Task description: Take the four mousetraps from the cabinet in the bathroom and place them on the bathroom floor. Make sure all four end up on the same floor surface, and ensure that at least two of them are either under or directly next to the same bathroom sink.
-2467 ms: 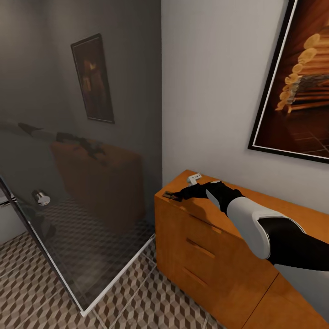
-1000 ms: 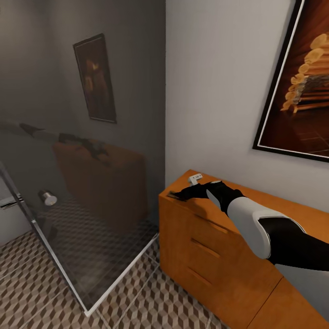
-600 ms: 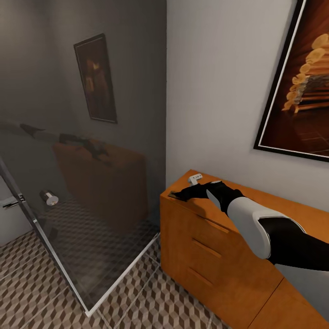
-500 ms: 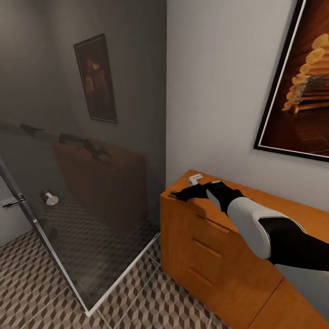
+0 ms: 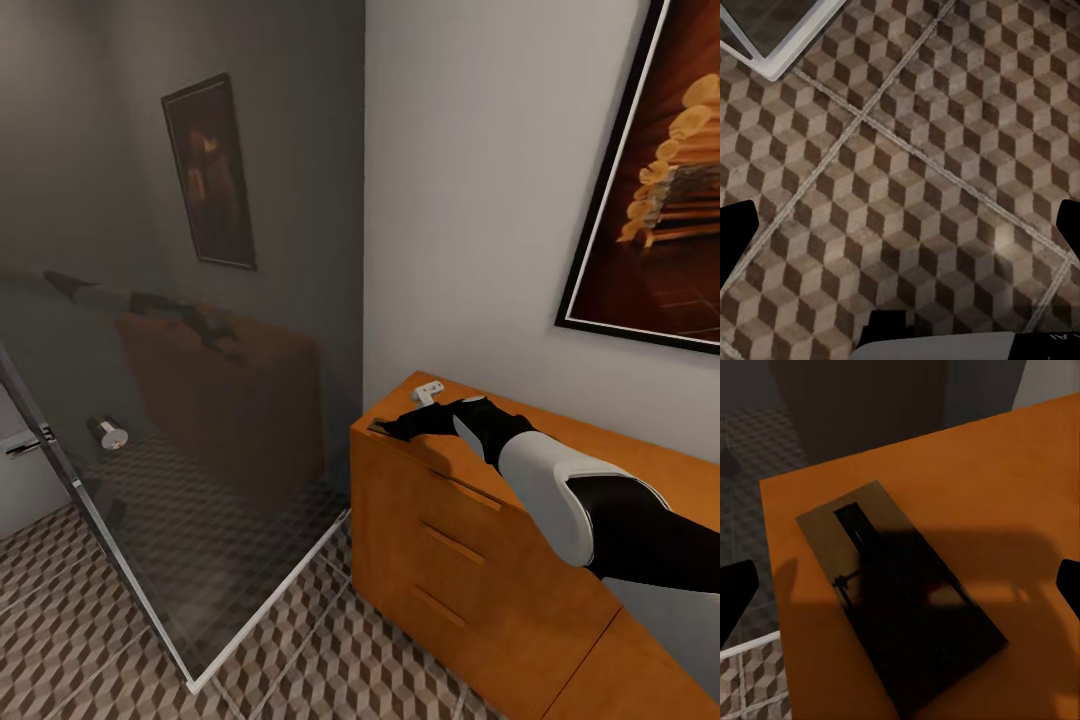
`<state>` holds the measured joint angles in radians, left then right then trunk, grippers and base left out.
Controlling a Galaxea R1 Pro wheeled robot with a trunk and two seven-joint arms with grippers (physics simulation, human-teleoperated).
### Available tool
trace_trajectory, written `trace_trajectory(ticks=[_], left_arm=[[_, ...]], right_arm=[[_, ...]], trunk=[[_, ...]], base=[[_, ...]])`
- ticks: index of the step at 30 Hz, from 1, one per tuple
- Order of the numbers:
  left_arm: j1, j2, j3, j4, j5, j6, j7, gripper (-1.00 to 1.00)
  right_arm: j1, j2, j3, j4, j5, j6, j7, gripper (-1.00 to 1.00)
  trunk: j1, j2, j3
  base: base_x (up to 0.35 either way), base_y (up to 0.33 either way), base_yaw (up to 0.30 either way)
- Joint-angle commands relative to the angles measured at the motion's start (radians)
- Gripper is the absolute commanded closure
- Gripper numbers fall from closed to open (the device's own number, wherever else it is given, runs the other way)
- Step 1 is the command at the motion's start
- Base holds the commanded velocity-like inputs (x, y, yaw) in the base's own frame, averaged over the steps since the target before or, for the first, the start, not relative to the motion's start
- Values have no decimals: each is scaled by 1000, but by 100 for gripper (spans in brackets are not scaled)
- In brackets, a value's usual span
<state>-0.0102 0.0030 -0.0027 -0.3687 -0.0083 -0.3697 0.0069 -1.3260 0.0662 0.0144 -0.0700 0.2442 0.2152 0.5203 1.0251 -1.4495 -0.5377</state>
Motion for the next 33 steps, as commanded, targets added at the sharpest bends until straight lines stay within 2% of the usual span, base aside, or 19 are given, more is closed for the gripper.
trace_trajectory(ticks=[1,33], left_arm=[[-1,0,0,1,-1,-3,1,-100],[-1,0,0,1,-1,-3,1,-100]], right_arm=[[0,0,1,-2,3,6,3,-100],[0,-3,1,-2,3,6,4,-100]], trunk=[[0,0,-1],[0,0,-21]], base=[[0,0,0],[0,0,0]])
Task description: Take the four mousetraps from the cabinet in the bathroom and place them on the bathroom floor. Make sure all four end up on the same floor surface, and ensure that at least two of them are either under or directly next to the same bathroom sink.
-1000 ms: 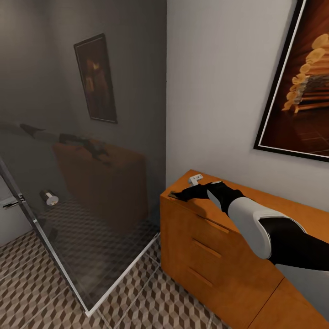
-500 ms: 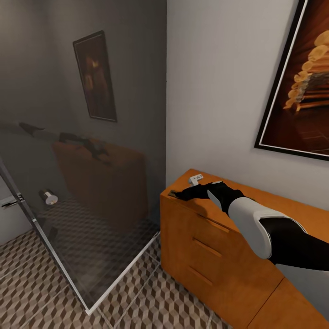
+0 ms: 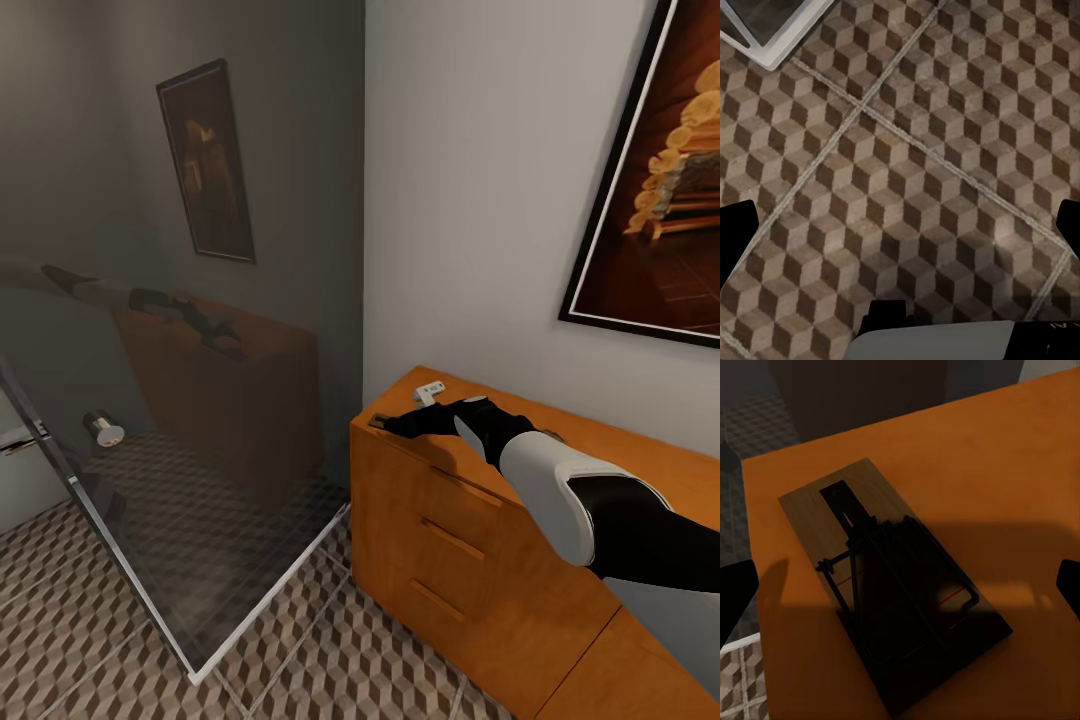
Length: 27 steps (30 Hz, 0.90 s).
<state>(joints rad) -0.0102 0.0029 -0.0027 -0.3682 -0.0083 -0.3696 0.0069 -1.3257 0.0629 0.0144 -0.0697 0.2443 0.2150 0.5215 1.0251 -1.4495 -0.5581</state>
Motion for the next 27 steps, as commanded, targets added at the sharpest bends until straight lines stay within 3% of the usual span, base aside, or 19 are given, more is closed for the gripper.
trace_trajectory(ticks=[1,27], left_arm=[[-1,0,0,0,-1,-3,1,-100],[-1,0,0,1,-1,-3,1,-100]], right_arm=[[0,0,1,-2,3,6,3,-100],[0,-1,1,-2,3,6,3,-100]], trunk=[[0,0,-1],[0,0,-4]], base=[[0,0,0],[0,0,0]])
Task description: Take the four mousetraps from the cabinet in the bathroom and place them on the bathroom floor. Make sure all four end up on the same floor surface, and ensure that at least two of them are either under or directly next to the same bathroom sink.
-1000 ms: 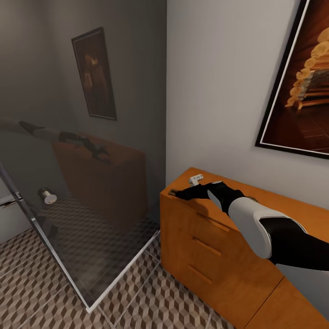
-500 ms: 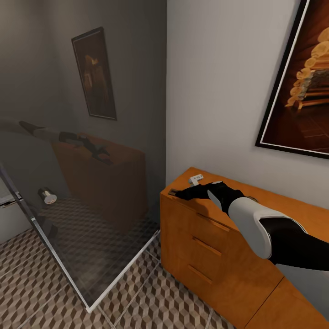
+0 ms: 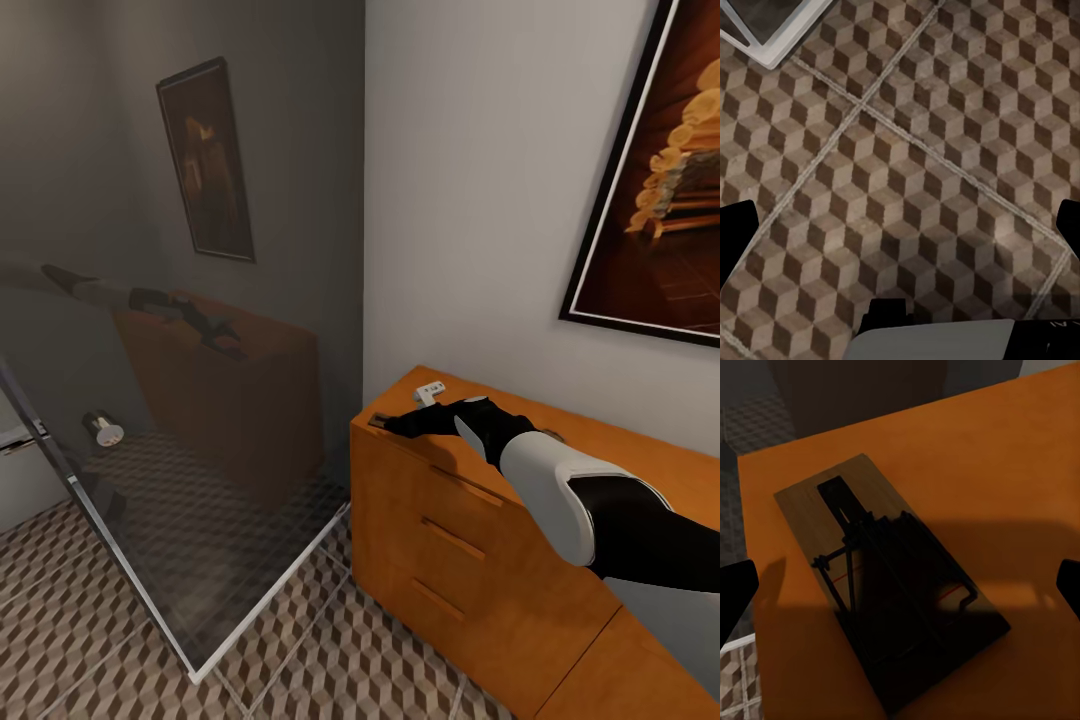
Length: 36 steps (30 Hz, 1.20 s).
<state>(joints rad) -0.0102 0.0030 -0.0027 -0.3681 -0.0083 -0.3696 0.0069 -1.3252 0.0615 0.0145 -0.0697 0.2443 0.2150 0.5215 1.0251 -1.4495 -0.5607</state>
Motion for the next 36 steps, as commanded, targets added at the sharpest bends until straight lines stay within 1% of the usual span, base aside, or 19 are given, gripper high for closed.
trace_trajectory(ticks=[1,11,20,24,27,28,30,36], left_arm=[[-1,0,0,0,-1,-3,1,-100],[-1,0,0,0,-1,-3,1,-100],[-1,0,0,1,-1,-3,1,-100],[-1,0,0,1,-1,-3,1,-100],[-1,0,0,1,-1,-3,1,-100],[-1,0,0,0,-1,-3,1,-100],[-1,0,0,1,-1,-3,1,-100],[-1,0,0,1,-1,-3,1,-100]], right_arm=[[0,0,1,-2,3,6,3,-100],[0,0,1,-2,4,6,3,-100],[0,-1,1,-2,10,6,1,-100],[0,-1,1,-2,46,6,0,-100],[0,-1,1,-2,78,6,-1,-100],[0,0,1,-2,96,6,-1,-100],[0,0,1,-2,113,6,-1,-100],[0,0,1,-2,128,6,-1,-100]], trunk=[[0,0,-2],[0,0,-11],[0,0,-13],[0,0,-13],[0,0,-13],[0,0,-13],[0,0,-13],[0,0,-13]], base=[[0,0,0],[0,0,0],[0,0,0],[0,0,0],[0,0,0],[0,0,0],[0,0,0],[0,0,0]])
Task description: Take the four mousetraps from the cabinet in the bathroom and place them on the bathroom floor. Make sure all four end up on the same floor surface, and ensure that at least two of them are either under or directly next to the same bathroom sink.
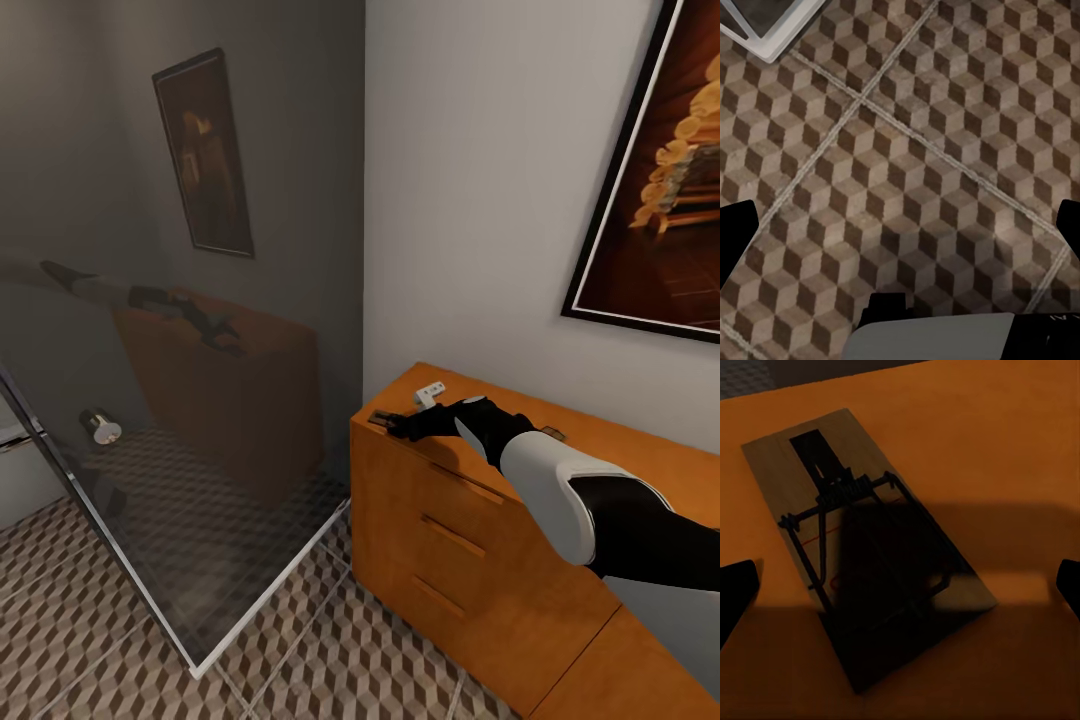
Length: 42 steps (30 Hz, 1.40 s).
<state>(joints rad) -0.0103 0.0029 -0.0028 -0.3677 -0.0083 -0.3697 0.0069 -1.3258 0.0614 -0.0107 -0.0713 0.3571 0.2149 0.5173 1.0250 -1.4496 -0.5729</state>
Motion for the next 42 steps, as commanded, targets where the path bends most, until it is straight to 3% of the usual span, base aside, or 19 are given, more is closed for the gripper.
trace_trajectory(ticks=[1,41,42], left_arm=[[0,0,0,0,-1,-3,1,-100],[0,0,0,0,-1,-3,1,-100],[0,0,0,0,-1,-3,1,-100]], right_arm=[[0,0,26,-1,16,6,3,-100],[0,0,26,-1,19,5,5,-100],[0,0,26,-1,19,5,5,100]], trunk=[[0,0,-1],[0,0,-1],[0,0,-1]], base=[[0,0,0],[0,0,0],[0,0,0]])
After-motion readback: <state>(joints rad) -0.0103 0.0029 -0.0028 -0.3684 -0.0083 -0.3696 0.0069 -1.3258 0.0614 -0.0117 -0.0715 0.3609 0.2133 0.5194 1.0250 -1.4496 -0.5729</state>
